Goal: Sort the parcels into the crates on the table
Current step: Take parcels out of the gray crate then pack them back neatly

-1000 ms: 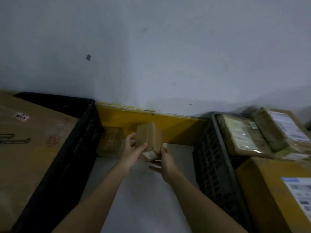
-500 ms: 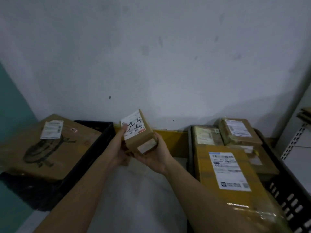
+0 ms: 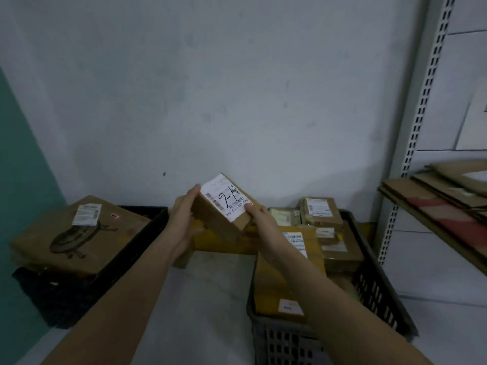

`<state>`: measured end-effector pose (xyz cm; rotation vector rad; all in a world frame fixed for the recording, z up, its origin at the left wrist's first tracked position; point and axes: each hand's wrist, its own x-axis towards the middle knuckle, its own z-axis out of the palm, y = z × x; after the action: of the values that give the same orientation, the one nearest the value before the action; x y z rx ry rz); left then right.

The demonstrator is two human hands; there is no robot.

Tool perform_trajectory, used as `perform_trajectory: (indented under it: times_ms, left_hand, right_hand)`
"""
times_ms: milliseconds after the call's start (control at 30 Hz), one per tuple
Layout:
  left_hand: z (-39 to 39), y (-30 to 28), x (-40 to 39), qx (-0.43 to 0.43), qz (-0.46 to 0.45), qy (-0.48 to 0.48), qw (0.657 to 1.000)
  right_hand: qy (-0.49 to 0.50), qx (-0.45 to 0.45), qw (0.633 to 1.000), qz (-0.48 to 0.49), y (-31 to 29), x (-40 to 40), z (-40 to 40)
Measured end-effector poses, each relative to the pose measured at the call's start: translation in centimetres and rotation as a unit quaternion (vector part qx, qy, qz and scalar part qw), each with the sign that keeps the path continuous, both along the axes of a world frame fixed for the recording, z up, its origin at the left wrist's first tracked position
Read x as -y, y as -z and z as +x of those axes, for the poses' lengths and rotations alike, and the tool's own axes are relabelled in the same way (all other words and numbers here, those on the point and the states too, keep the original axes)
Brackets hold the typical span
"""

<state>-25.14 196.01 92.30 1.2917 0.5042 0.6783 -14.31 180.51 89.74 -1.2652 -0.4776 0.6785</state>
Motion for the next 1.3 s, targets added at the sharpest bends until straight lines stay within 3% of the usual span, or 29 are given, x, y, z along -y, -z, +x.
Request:
perform_trajectory:
  times_ms: [100, 200, 333, 400, 500, 600, 767, 833, 900, 967, 1033, 1133, 1300]
  left_hand:
    - [0.4, -0.7, 1.5, -0.073, 0.059, 0.096, 0.991]
    - [1.2, -0.6, 4.0, -0.122, 0.080, 0.180, 0.973]
    - [4.0, -0.3, 8.5, -0.041, 0.032, 0.121, 0.991]
    - [5.6, 0.1, 11.1, -0.005, 0.023, 0.076, 0.997]
    - [7.6, 1.1, 15.1, -0.036, 0.137, 0.090, 0.986]
    - [8.7, 1.9, 17.2, -0.075, 0.228, 0.128, 0.962]
    - [8.8, 5.1, 17.7, -0.139, 0.287, 0.246, 0.915]
    - [8.7, 6.8, 18.1, -0.161, 0.362, 0.255, 0.882]
    - [9.0, 8.4, 17.9, -0.212, 0.483, 0.236, 0.816]
    - [9.1, 9.7, 17.3, -0.289, 0.582, 0.229, 0.725]
    - [8.9, 10.9, 16.4, -0.330, 0.618, 0.228, 0.676]
    - [8.5, 12.6, 16.2, -0.321, 0.647, 0.207, 0.660]
    - [8.3, 13.5, 16.5, -0.305, 0.669, 0.192, 0.650]
  right_hand:
    - [-0.015, 0.092, 0.993, -0.069, -1.5, 4.5, 1.9]
    - [0.003, 0.134, 0.988, -0.079, -3.1, 8.2, 3.4]
    - [0.172, 0.158, 0.967, -0.103, -4.0, 10.7, 4.4]
    - [0.160, 0.124, 0.975, -0.092, -3.8, 11.3, 4.1]
    - [0.132, 0.048, 0.989, -0.039, -3.3, 11.9, 3.7]
    - [0.201, 0.084, 0.976, -0.026, -2.6, 13.6, 5.0]
    - [0.244, 0.074, 0.964, -0.077, -0.4, 17.6, 6.8]
    - [0.250, 0.080, 0.959, -0.106, 1.4, 18.5, 7.0]
    - [0.260, 0.057, 0.956, -0.122, 3.3, 19.2, 7.2]
    - [0.288, 0.019, 0.949, -0.130, 5.1, 20.0, 7.4]
    - [0.328, 0.001, 0.933, -0.146, 6.9, 20.8, 7.7]
    - [0.332, 0.031, 0.916, -0.221, 9.6, 21.1, 7.4]
    - [0.180, 0.121, 0.891, -0.398, 11.4, 19.9, 6.7]
